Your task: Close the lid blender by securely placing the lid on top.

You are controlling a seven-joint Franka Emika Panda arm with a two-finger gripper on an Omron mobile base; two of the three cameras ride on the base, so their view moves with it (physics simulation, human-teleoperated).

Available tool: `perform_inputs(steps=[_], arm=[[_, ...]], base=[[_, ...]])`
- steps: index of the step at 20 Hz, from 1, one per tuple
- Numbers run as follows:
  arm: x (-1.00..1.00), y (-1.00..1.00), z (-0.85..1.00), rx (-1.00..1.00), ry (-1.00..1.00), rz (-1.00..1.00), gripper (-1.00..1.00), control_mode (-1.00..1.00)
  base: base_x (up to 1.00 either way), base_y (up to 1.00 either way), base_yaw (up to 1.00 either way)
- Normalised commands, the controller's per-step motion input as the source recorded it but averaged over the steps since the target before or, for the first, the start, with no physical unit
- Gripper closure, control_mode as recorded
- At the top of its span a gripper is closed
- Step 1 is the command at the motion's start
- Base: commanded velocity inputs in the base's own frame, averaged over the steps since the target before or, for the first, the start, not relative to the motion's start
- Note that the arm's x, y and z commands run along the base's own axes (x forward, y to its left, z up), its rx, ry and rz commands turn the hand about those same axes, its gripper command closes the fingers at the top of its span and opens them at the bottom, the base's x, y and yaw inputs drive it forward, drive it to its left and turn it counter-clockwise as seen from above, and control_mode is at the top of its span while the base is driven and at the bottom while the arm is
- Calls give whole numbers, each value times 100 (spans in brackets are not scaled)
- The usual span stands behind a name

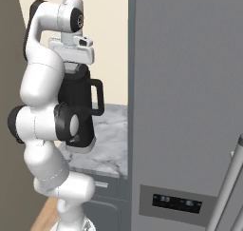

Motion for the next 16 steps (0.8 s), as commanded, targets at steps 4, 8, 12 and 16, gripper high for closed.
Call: perform_inputs(steps=[4,8,12,16], arm=[[-45,0,-23,-6,-1,0,100,-100],[-18,0,-34,-12,0,0,100,-100],[-1,4,-36,-11,0,0,100,-100],[-1,17,-27,-8,-8,4,-100,-100]], base=[[0,0,0],[0,0,0],[0,0,0],[0,0,0]])
